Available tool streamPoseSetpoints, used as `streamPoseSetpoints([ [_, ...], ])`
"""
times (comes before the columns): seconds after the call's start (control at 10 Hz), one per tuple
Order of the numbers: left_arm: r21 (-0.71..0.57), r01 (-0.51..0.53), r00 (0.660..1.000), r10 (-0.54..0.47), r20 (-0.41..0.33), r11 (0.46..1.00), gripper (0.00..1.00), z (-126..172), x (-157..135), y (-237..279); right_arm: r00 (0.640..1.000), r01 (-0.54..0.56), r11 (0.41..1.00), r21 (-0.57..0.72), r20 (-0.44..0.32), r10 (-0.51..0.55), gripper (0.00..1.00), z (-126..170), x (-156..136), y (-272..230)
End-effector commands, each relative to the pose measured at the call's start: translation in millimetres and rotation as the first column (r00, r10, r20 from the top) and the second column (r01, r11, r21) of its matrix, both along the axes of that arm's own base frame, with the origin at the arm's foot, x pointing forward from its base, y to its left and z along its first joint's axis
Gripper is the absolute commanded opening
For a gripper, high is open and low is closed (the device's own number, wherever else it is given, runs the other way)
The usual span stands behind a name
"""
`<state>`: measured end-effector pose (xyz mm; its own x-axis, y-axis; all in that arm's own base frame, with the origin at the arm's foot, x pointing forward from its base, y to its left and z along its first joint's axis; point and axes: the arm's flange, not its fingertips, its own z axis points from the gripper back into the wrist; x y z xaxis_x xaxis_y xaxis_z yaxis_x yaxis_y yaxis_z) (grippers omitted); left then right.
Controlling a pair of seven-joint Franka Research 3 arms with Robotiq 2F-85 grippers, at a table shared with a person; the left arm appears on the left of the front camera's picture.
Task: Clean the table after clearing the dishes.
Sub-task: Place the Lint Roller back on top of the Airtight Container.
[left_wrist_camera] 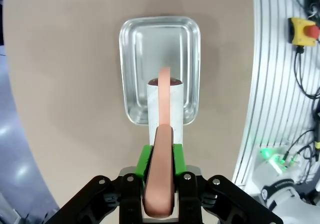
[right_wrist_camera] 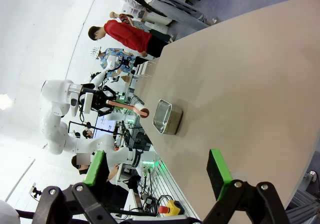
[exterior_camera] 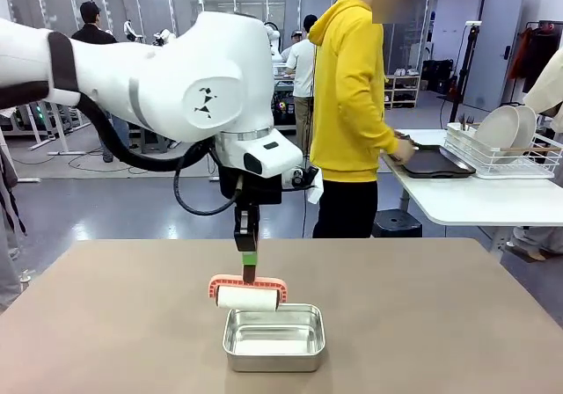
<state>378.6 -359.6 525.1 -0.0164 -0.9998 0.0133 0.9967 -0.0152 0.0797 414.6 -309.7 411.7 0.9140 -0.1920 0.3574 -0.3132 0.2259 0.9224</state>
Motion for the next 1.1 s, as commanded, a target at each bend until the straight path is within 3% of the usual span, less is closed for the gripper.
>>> streamPoseSetpoints([
  [0.0,-0.016,0.008,0.999,-0.009,-0.047,1.0,0.22,-11,10,-8,1.0,-0.002,1.0,0.004,0.009,0.002,1.0,3,-3,2],
  [0.5,-0.028,0.049,0.998,-0.05,-0.05,0.998,0.22,-45,41,-27,1.0,-0.002,1.0,0.004,0.009,0.002,1.0,3,-3,2],
  [1.0,-0.051,0.058,0.991,-0.064,-0.12,0.997,0.22,-82,65,-34,1.0,-0.002,1.0,0.004,0.009,0.002,1.0,3,-3,2],
])
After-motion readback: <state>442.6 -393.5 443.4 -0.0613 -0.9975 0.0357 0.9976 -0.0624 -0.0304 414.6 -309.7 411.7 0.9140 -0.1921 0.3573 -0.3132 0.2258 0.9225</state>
